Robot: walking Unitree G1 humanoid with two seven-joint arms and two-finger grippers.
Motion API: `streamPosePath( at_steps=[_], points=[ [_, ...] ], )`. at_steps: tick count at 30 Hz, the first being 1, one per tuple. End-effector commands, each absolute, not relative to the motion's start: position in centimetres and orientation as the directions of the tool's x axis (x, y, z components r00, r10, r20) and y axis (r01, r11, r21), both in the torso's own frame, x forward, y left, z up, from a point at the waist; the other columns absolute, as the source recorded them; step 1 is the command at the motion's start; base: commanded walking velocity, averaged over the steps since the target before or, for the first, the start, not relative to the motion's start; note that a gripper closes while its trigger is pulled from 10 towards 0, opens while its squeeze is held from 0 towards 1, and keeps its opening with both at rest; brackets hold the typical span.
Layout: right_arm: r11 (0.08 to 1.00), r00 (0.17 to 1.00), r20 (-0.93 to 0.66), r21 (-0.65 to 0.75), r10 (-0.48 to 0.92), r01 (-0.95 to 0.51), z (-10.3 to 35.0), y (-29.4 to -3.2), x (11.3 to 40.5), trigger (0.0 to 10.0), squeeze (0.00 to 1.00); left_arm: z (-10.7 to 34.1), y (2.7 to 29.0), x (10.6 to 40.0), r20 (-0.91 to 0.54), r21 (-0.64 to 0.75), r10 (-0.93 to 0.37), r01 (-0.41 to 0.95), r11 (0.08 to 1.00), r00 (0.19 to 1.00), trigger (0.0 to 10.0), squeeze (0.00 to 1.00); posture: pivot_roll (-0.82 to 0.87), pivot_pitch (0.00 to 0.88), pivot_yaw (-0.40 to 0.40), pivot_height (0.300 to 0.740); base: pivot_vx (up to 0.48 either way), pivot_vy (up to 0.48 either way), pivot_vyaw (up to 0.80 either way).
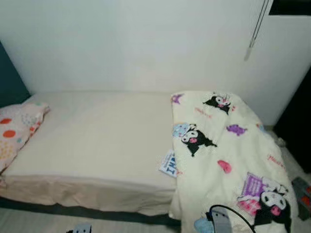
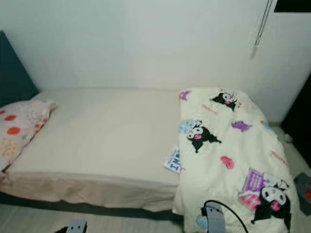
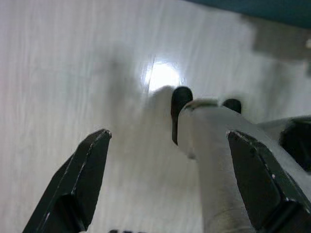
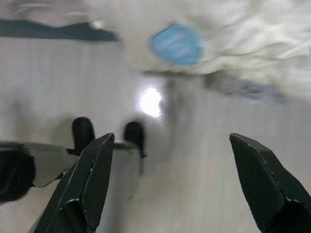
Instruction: Clean up the room
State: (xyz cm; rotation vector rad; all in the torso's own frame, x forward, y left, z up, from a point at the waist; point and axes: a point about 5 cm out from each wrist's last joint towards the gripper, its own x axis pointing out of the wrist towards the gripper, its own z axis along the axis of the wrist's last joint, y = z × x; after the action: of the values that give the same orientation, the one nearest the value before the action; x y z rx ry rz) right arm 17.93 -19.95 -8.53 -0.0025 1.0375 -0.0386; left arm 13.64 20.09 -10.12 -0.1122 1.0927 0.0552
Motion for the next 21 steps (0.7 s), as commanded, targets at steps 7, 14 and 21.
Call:
streamPosePath(
  at_steps=[7,14,21],
  points=[
    [1.000,0.495,-0.869,-0.010,-0.020,0.024,-8.78,-19.71,17.46,10.0,0.00,-9.96,19.96,14.13,-0.879,-0.064,-0.006,-0.106,0.992,0.476,10.0,0.00,-0.02,0.000,-0.013,0.740,0.000,0.000,0.00],
    [1.000,0.496,-0.868,-0.006,-0.012,0.014,-8.79,-19.51,17.49,10.0,0.00,-9.93,19.97,14.19,-0.878,-0.063,-0.011,-0.093,0.994,0.479,10.0,0.00,-0.02,0.000,-0.008,0.740,0.000,0.000,0.00],
    [0.999,0.517,-0.856,0.031,0.013,0.025,-8.73,-19.19,17.63,10.0,0.00,-9.93,20.04,14.15,-0.877,-0.062,-0.010,-0.094,0.994,0.481,10.0,0.00,-0.02,0.000,-0.005,0.740,0.317,0.000,0.00]
  ],
)
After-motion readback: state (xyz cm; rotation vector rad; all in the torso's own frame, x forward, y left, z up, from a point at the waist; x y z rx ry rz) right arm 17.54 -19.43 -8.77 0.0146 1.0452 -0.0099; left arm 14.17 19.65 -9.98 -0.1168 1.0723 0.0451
